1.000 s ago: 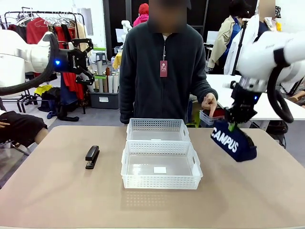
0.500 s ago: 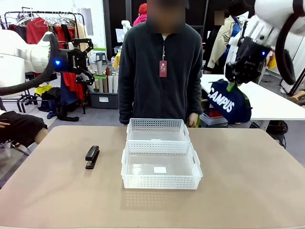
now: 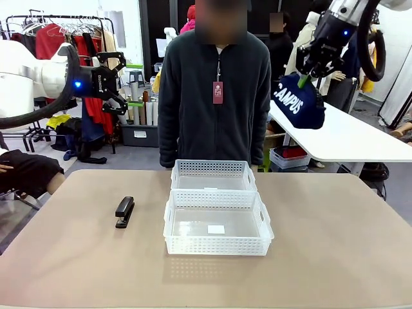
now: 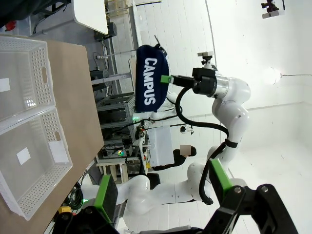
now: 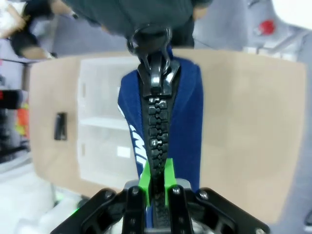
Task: Distribute items into two baskets.
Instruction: Pick up the Pencil pouch that the person points to, then move the picked Pencil pouch towards the Organizing basket indicated by the person, stopping as directed.
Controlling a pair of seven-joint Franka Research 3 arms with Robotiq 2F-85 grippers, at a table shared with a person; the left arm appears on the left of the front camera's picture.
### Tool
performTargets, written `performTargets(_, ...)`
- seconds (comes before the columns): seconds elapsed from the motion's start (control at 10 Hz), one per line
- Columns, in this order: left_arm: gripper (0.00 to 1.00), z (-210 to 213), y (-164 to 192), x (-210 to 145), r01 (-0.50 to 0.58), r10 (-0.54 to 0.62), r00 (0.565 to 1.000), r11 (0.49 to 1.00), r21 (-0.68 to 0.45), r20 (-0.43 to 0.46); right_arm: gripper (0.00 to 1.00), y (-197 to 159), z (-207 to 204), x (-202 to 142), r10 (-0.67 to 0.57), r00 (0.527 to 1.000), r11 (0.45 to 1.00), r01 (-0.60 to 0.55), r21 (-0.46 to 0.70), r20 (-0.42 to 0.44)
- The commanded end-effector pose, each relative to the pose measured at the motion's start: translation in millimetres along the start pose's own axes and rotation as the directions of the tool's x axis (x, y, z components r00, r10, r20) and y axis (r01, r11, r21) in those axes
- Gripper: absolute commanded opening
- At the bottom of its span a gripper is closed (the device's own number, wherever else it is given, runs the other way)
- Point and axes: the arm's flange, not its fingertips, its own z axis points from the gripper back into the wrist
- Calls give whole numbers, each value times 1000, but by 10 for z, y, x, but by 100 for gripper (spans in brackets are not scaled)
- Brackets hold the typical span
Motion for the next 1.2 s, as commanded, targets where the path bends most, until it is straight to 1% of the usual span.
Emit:
performTargets(0.0, 100, 14, -3, -20, 3, -3, 1000, 1000, 6, 0, 0, 131, 97, 180, -40, 999, 999, 40, -31, 5)
performTargets(0.1, 100, 14, -3, -20, 3, -3, 1000, 1000, 6, 0, 0, 145, 113, 203, -45, 999, 998, 46, -38, 17)
performTargets(0.2, 100, 14, -3, -20, 3, -3, 1000, 1000, 6, 0, 0, 151, 114, 219, -45, 999, 999, 45, -29, 10)
performTargets(0.3, 100, 14, -3, -20, 3, -3, 1000, 1000, 6, 0, 0, 46, 77, 130, -15, 1000, 1000, 16, -11, 18)
performTargets(1.1, 100, 14, -3, -20, 3, -3, 1000, 1000, 6, 0, 0, 46, 77, 130, -15, 1000, 1000, 16, -11, 18)
